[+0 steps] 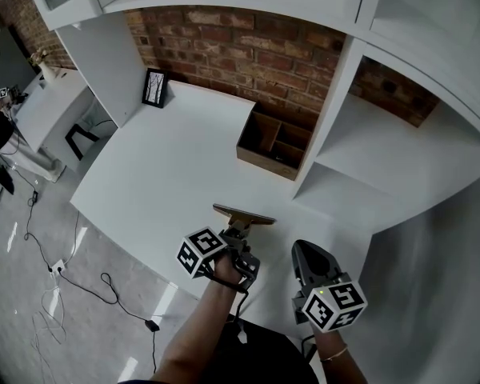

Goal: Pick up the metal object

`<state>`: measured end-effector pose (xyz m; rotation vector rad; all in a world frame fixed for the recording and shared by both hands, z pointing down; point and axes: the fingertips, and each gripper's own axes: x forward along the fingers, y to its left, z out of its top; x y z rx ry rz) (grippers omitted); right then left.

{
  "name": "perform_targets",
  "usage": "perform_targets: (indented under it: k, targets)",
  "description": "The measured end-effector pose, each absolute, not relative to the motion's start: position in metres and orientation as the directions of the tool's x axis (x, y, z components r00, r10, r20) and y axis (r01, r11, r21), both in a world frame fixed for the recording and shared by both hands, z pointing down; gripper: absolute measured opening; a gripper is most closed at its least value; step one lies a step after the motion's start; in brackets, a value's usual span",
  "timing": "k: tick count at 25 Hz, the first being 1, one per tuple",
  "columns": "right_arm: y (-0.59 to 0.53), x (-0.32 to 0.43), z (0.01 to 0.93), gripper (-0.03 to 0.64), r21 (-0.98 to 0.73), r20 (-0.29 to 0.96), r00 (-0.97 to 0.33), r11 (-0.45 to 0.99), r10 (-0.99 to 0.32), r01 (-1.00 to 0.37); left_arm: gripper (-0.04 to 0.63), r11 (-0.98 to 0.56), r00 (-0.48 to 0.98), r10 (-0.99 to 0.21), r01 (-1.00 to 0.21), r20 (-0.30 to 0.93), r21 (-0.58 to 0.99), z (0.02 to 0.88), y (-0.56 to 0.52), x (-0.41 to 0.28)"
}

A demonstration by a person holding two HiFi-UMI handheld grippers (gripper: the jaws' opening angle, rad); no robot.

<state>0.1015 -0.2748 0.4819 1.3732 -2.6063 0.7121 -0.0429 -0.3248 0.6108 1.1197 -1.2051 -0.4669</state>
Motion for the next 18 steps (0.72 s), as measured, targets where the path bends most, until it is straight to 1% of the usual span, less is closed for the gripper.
perform_targets:
  k: [5,9,14,18]
  targets:
    - [-0.275,0.103,0.479,0.005,-0.354,0.299,-0.588,0.485,-0.751,-0.800,0.014,0.414,0.365,-0.798,-0.246,0.480,0.876,0.608,-0.324,-0.040]
    - [-0.274,0.103,0.477,0.005,-0.350,0.294,-0.591,0.490,-0.751,-0.798,0.012,0.359,0.379,-0.805,-0.301,0.456,0.884,0.597,-0.318,-0.041]
    - [-0.274,0.102,0.474,0.005,-0.336,0.289,-0.588,0.496,-0.755,-0.801,0.012,0.261,0.381,-0.821,-0.412,0.425,0.873,0.572,-0.309,-0.050]
    - [-0.272,0.097,0.470,0.005,-0.315,0.285,-0.590,0.507,-0.756,-0.802,0.012,0.149,0.364,-0.833,-0.578,0.417,0.802,0.543,-0.301,-0.062]
